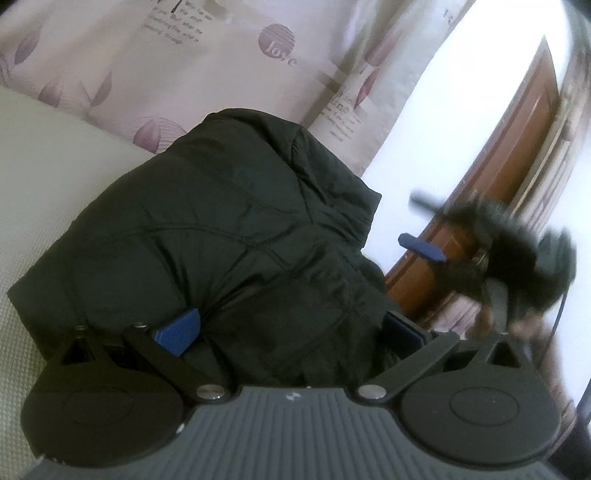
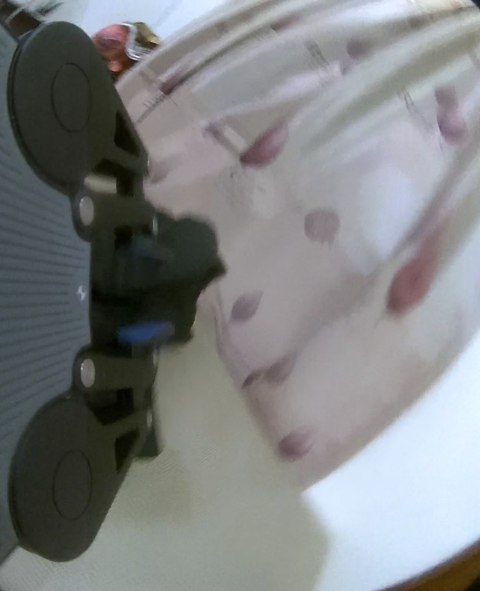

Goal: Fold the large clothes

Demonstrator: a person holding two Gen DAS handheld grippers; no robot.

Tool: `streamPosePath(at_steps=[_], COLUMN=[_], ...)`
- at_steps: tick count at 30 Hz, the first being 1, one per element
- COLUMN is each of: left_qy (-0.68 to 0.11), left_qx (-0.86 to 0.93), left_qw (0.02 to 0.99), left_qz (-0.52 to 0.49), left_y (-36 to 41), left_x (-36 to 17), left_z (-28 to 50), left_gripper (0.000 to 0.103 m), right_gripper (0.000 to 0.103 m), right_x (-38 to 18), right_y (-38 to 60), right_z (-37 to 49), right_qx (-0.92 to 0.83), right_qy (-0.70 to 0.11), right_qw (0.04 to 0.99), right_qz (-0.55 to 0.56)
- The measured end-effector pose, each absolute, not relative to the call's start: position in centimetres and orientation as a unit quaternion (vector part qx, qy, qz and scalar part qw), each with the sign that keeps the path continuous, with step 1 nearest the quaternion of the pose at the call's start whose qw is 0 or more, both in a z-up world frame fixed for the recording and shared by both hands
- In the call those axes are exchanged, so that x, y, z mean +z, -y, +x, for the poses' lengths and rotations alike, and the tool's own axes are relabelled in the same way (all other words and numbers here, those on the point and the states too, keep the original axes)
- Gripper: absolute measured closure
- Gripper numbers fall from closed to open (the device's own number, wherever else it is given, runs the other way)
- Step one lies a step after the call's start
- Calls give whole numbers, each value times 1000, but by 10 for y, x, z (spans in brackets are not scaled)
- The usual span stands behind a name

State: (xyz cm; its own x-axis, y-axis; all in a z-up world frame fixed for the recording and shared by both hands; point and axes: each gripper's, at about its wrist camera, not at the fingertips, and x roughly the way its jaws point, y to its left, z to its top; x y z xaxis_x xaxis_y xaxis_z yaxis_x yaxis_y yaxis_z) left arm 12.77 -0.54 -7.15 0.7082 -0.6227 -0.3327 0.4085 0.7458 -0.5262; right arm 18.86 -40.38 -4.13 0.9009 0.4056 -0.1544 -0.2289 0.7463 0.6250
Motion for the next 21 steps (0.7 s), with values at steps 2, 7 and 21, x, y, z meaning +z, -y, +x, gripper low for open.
streamPosePath(at_steps=[2,7,21], left_qy=[-251,-250,-283], left_qx=[-286,-285,-308], left_qw=[901,903,854], left_qz=[-209,-201,-308], left_y=[6,8,-10], left_x=[-71,-71,-69], left_z=[127,128,135], left_gripper=[0,0,0], right_gripper=[11,12,95], right_x=[-28,-21,-48], right_y=[392,355,369], right_z=[198,248,185], right_qx=[176,145,142], right_qy=[-153,-215,-163], right_qw=[927,940,951], right_qz=[293,221,220])
